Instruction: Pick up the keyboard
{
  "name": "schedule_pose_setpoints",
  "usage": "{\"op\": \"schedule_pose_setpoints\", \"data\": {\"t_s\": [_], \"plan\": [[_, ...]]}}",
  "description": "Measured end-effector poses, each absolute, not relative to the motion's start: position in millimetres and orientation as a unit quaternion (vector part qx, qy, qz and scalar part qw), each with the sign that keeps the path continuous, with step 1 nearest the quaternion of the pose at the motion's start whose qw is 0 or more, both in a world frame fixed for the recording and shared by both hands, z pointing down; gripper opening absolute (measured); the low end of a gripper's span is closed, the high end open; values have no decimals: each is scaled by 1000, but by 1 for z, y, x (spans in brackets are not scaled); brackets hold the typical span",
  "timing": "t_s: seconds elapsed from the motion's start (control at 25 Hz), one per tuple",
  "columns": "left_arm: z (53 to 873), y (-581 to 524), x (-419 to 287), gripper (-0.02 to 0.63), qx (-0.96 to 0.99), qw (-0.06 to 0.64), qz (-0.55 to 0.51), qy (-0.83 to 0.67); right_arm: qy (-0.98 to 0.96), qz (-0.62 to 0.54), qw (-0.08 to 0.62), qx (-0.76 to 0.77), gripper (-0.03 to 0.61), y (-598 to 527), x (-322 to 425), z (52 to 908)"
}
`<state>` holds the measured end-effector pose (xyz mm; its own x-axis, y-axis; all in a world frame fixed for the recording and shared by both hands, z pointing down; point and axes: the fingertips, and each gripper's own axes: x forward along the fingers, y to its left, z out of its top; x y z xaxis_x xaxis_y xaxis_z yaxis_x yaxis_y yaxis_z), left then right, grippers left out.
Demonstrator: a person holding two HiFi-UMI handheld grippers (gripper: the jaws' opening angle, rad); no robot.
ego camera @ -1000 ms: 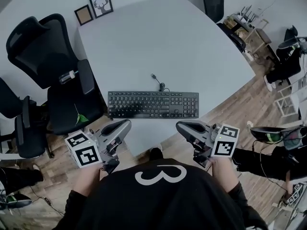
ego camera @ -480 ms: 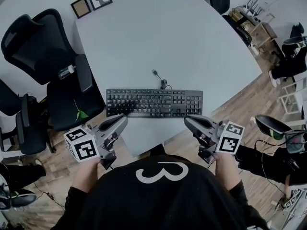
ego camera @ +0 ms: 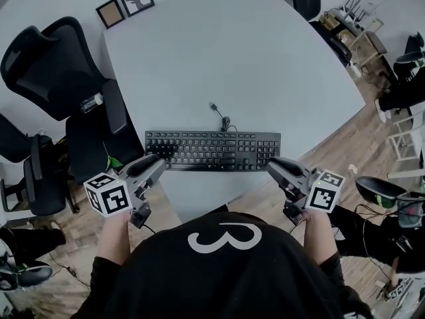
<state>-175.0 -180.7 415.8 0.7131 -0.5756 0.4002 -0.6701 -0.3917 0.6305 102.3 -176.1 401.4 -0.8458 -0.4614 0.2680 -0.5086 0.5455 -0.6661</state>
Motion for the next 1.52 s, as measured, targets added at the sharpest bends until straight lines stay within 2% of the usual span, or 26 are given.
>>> {"op": "schedule_pose_setpoints", "data": {"t_s": [0.4, 0.6, 0.72, 1.08, 1.52], "plan": [[457, -209, -210, 266, 798, 405, 114, -432, -844, 419, 82, 324, 194, -200, 140, 452], [483, -221, -229, 275, 772, 408, 155, -462, -830, 422, 106, 348, 266, -212, 157, 471], [496, -227, -236, 275, 760, 418, 161, -470, -819, 423, 122, 367, 288, -218, 170, 485], [519, -240, -238, 275, 746, 431, 180, -474, -809, 442, 184, 341, 291, -223, 165, 516], [533, -243, -232, 273, 744, 457, 173, -456, -803, 465, 200, 315, 291, -223, 148, 531]]}}
